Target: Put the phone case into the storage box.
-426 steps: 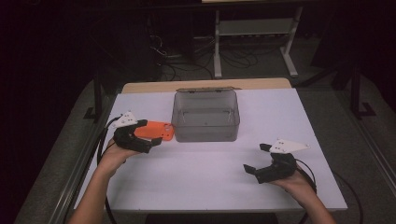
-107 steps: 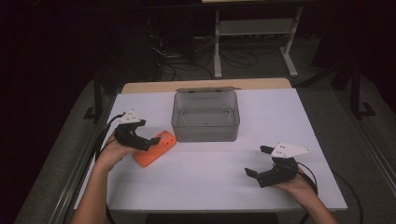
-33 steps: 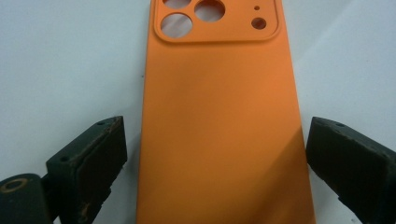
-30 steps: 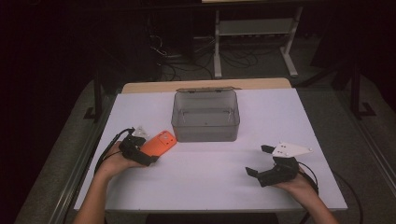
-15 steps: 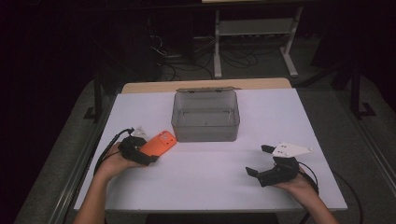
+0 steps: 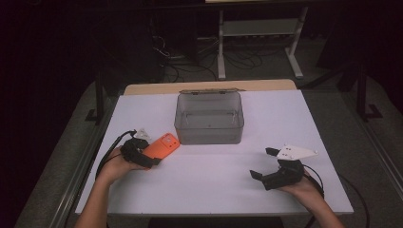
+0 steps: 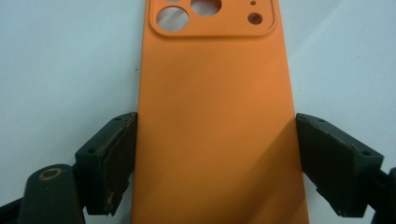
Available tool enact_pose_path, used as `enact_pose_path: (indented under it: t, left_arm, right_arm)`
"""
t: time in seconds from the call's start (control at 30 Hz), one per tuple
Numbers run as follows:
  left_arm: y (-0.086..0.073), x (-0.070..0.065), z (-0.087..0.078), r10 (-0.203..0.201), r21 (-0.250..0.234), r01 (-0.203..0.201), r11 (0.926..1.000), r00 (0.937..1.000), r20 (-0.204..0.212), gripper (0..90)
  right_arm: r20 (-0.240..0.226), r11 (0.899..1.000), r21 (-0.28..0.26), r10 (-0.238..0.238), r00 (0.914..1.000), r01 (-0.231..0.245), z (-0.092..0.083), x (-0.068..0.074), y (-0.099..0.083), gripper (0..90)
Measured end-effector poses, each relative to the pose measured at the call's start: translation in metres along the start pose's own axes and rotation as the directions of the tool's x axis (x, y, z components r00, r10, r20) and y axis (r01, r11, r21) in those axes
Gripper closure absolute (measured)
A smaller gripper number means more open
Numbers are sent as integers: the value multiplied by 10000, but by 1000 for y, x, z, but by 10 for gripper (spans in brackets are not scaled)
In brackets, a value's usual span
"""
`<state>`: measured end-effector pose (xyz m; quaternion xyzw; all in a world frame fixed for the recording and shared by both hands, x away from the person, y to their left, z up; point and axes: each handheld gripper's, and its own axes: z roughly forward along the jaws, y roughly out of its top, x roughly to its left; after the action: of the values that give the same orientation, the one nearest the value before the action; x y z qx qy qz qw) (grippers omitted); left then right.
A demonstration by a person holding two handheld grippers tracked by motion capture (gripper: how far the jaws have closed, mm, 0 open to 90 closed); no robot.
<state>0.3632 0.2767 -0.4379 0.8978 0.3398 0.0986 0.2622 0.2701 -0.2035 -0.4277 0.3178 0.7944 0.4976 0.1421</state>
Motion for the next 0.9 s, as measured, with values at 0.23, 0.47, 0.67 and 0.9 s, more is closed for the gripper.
enact_pose_path:
  t: [0.23, 0.47, 0.67, 0.9]
  left_arm:
    - [1, 0, 0, -12, 62, 12, 10000, 10000, 17, 166]
    - [1, 2, -2, -168, 52, 167, 9998, 9996, 216, 166]
    - [2, 2, -4, -161, 49, 159, 9999, 9995, 272, 166]
    - [2, 2, -9, -115, -64, 117, 9999, 9995, 301, 166]
  right_arm:
    - [-11, 10000, -24, -20, 10000, 20, 0, 0, 0, 0]
    - [-6, 10000, -9, -5, 10000, 5, 0, 0, 0, 0]
    - [2, 10000, -22, -4, 10000, 4, -1, -1, 0, 0]
    - [1, 10000, -20, -2, 10000, 2, -1, -1, 0, 0]
